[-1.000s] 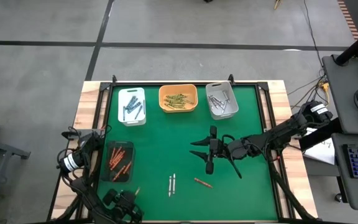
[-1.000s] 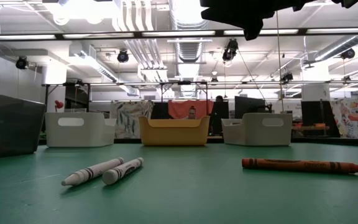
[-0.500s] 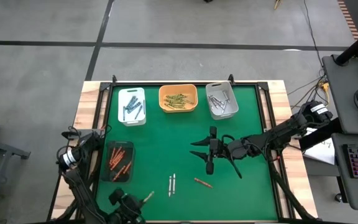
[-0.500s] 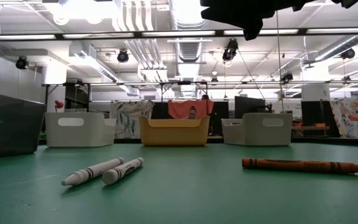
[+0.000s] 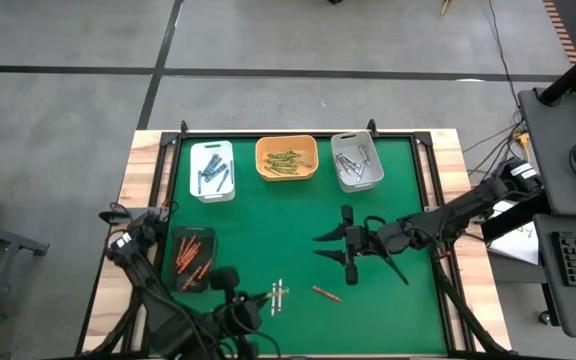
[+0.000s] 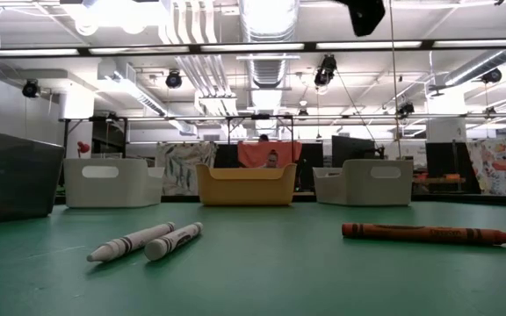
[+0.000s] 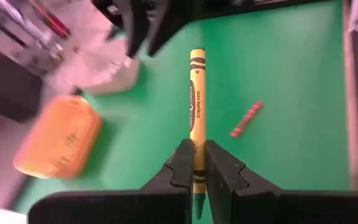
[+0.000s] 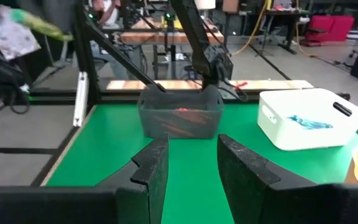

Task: Sort crayons
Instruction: Put the green crayon into the yellow bin, then put the orange crayon into the black bin

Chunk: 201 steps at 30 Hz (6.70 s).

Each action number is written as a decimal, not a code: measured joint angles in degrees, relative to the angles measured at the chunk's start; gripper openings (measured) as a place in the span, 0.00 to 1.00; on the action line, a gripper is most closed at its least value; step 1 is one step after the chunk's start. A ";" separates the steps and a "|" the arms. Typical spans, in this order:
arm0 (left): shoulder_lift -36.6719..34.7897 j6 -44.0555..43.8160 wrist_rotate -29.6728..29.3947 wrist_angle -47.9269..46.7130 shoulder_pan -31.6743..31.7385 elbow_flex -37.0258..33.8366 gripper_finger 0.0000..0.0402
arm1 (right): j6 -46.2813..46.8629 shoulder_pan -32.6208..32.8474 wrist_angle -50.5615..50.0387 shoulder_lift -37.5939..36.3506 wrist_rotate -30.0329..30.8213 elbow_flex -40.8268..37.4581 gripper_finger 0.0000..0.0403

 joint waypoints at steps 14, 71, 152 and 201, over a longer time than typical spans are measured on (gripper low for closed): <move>-4.03 25.77 -1.18 -0.73 8.86 -0.02 0.00 | -1.51 1.69 -1.81 -2.98 0.16 0.02 0.31; -13.73 80.32 40.95 59.72 75.04 -52.66 0.00 | -8.96 -22.36 -13.13 -3.05 9.25 1.86 0.31; -56.99 39.99 29.72 86.76 26.72 -84.80 0.16 | 44.99 3.47 -69.07 32.69 -19.90 38.53 0.31; -56.51 41.24 29.90 89.93 26.12 -84.25 0.16 | 32.07 5.78 -61.40 32.97 -0.56 38.06 0.03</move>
